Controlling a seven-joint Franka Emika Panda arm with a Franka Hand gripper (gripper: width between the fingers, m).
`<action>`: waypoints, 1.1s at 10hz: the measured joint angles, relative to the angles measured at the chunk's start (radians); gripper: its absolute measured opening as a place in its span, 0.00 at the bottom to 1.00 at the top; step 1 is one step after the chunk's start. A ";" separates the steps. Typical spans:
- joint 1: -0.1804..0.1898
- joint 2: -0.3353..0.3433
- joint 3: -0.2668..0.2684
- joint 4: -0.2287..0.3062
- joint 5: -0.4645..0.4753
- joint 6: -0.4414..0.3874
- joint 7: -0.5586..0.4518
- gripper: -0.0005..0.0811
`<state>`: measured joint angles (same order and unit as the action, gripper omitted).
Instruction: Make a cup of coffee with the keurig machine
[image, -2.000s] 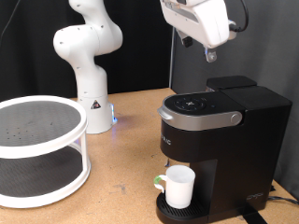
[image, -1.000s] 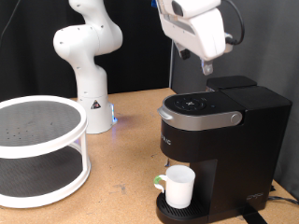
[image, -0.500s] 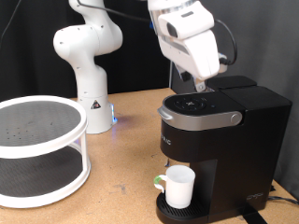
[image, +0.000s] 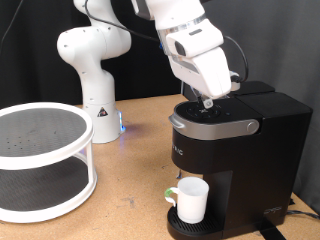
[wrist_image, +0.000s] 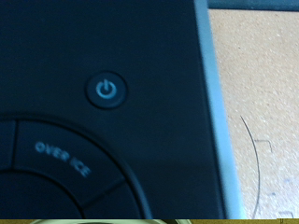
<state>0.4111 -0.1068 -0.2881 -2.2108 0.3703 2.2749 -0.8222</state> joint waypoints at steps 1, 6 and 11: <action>0.001 0.000 0.000 -0.005 0.028 0.000 -0.023 0.10; 0.009 0.000 0.005 -0.025 0.065 -0.031 -0.046 0.01; 0.007 0.001 0.012 -0.028 0.054 -0.079 -0.015 0.01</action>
<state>0.4181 -0.1056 -0.2760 -2.2389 0.4241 2.1957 -0.8368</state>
